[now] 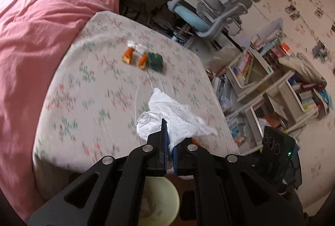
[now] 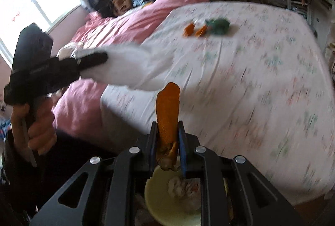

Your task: Collect trash

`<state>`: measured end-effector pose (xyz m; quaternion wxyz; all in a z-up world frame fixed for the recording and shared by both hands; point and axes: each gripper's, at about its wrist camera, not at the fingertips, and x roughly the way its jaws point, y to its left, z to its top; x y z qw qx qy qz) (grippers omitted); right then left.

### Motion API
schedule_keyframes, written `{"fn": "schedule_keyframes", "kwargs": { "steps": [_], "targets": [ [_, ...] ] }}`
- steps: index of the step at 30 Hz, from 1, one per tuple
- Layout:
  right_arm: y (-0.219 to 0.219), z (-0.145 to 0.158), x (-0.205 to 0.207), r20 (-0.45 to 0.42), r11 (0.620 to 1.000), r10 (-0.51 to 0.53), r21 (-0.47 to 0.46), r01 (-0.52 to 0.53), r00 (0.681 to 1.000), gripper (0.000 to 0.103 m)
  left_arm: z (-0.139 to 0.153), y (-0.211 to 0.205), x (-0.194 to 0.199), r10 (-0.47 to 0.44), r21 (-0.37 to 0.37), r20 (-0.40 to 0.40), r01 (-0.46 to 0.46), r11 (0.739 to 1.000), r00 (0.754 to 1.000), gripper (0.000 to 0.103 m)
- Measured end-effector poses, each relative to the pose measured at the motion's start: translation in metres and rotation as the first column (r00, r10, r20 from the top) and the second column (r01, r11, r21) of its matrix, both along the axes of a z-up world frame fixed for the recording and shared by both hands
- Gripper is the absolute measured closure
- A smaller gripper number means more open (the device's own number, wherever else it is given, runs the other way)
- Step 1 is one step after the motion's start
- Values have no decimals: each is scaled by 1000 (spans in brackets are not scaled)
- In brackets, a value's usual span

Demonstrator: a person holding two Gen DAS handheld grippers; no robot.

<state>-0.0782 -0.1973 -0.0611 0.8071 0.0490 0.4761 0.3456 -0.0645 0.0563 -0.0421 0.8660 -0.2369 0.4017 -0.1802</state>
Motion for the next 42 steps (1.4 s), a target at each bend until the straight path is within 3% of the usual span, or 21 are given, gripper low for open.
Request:
{"fn": "schedule_keyframes", "kwargs": {
  "steps": [10,13,14,15,17,18,21,25,27,30,32,35,38,42],
  "targets": [
    [15,-40,-45,-134,989,93,-99,-106,987,84,-20,-20,-73,-90,-7,-40,90,996,995,98],
    [21,-52,-50,-172,980,105,-147,-131,979,80,-26,-31,-88,-119,12,-57,120,993,991,98],
    [21,-53,-49,-169,979,92,-163,-120,981,72,-28,-33,-90,-124,19,-64,125,992,990,98],
    [17,-53,-47,-163,981,55,-173,-84,985,61,-30,-36,-93,-129,25,-74,131,991,989,98],
    [9,-50,-42,-153,985,-2,-168,-24,988,49,-35,-41,-97,-140,33,-96,144,989,985,98],
    [-2,-45,-37,-121,986,-74,-159,54,990,46,-39,-43,-98,-147,42,-109,153,987,983,98],
    [-25,-28,-29,-61,980,-192,-66,188,979,45,-51,-57,-99,-180,75,-161,194,978,970,98],
    [-40,-16,-28,4,961,-277,-12,277,961,41,-65,-76,-99,-234,121,-221,265,957,947,98],
    [-43,-13,-25,20,956,-292,-2,293,956,40,-70,-84,-98,-245,160,-246,288,944,938,92],
    [-40,-13,-21,49,954,-298,-14,299,953,38,-71,-89,-98,-228,223,-248,284,933,942,66],
    [-37,-10,-25,65,954,-297,-21,298,953,38,-69,-86,-98,-211,238,-235,267,934,949,51],
    [-40,-9,-27,77,954,-295,-21,298,952,35,-64,-80,-96,-170,248,-207,220,943,964,40],
    [-38,-13,-27,76,955,-292,-32,295,953,34,-54,-68,-97,-81,268,-145,118,956,986,23],
    [-32,-16,-28,84,958,-277,-56,282,957,33,-41,-46,-97,57,259,-53,-42,965,997,14]
  ]
}}
